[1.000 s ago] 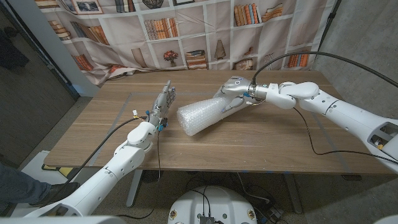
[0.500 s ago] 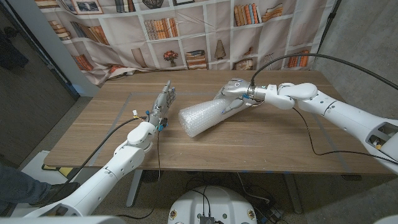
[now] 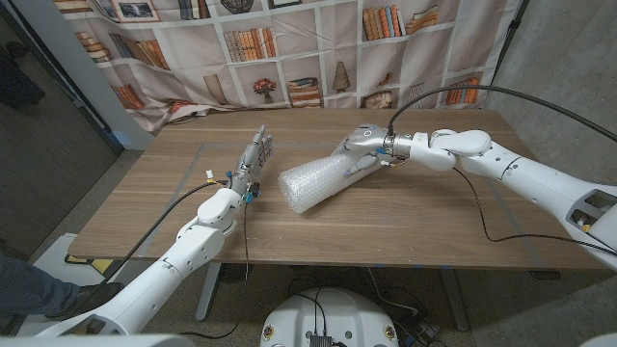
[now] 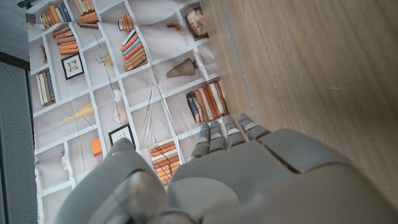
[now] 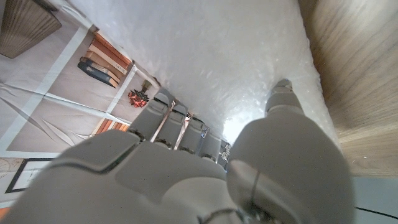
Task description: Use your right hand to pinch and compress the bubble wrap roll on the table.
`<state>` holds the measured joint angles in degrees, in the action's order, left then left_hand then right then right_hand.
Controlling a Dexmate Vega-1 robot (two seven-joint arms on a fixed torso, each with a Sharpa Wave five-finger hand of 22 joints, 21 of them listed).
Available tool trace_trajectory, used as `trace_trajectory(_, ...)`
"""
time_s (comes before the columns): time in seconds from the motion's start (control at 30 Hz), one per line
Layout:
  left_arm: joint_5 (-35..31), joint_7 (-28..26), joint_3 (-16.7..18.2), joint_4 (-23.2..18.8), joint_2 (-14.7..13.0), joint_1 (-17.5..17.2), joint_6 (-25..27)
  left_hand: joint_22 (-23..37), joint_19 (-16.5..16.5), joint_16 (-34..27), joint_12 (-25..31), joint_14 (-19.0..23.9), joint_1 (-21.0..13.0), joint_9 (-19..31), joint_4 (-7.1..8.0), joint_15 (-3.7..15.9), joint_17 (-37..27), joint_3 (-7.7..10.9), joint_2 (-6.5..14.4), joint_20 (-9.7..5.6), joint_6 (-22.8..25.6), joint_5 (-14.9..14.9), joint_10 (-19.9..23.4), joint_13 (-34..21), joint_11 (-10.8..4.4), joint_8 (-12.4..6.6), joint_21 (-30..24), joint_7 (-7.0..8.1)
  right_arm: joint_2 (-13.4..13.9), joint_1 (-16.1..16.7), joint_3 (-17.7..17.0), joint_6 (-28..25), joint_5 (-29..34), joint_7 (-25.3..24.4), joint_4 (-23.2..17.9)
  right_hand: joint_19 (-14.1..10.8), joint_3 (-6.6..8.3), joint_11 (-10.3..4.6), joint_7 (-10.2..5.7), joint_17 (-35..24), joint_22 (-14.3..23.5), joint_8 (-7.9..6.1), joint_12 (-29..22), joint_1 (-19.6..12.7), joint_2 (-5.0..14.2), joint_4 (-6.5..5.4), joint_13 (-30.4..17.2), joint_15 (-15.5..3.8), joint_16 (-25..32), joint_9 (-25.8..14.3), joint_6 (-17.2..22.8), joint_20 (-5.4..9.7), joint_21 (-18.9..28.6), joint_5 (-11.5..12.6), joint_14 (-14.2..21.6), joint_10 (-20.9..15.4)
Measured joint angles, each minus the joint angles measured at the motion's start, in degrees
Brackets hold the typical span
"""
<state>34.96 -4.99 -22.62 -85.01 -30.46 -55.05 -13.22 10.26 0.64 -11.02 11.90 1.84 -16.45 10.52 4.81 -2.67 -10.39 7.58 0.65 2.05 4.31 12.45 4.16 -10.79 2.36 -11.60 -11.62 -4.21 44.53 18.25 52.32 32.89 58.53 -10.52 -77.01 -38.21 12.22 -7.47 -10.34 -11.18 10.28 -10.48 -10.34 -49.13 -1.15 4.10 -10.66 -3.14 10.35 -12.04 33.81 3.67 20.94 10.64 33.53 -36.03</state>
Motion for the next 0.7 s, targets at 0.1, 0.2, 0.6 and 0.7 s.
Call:
trace_trajectory(0.1,-0.04,0.00,-0.02,-0.07,-0.03,0.01,0.09,0.00,0.00,0.00,0.00,0.00,0.00,0.00,-0.23,0.00,0.00,-0.23,0.00,0.00,0.00,0.00,0.00,0.00,0.00,0.00,0.00,0.00,0.14,0.07,0.08,-0.29,0.11,0.56,-0.29,0.69,-0.68,0.13,0.11,0.27,-0.14,0.00,0.00,0.94,-0.20,-0.13,-0.01,0.06,0.00,0.00,-1.75,-0.12,-0.63,0.29,-1.32,1.55)
trace_trajectory(0.2,-0.06,0.00,-0.03,-0.17,-0.05,0.03,0.14,0.00,0.00,0.00,0.00,0.00,0.00,0.00,-0.22,0.00,0.00,-0.23,0.00,0.00,0.00,0.00,0.00,0.00,0.00,0.00,0.00,0.00,0.33,0.15,0.14,-0.72,0.37,1.34,-0.76,1.22,-1.09,0.49,0.12,0.27,-0.17,0.00,0.00,2.63,-0.92,-0.46,0.00,0.24,0.00,-0.13,-3.63,-0.18,-1.51,0.70,-2.77,3.02)
trace_trajectory(0.6,-0.09,0.10,-0.09,-0.22,-0.08,0.27,0.23,0.00,0.00,0.00,0.00,0.00,0.01,0.00,-0.22,0.00,0.00,-0.22,-0.01,0.00,0.00,0.00,0.00,0.00,0.00,0.00,0.00,0.00,1.08,0.61,0.21,-2.90,2.02,4.74,-3.12,4.64,-2.82,1.81,1.06,0.26,-0.09,0.33,0.00,6.84,-2.71,-1.25,-0.17,0.63,-0.22,-0.20,-12.79,-0.55,-4.65,2.12,-8.45,11.74)
trace_trajectory(0.7,-0.09,0.18,-0.15,-0.01,-0.01,0.38,0.23,0.00,0.00,0.00,0.00,0.00,0.01,0.00,-0.22,0.00,0.00,-0.22,-0.01,0.00,0.00,0.00,0.00,0.00,0.00,0.00,0.00,0.00,1.46,0.85,0.19,-3.71,2.82,5.39,-4.22,5.32,-3.24,2.22,1.21,0.52,0.00,0.33,0.00,7.12,-2.86,-1.32,-0.17,1.69,-0.22,-0.20,-14.75,-1.24,-5.07,2.51,-9.38,13.36)
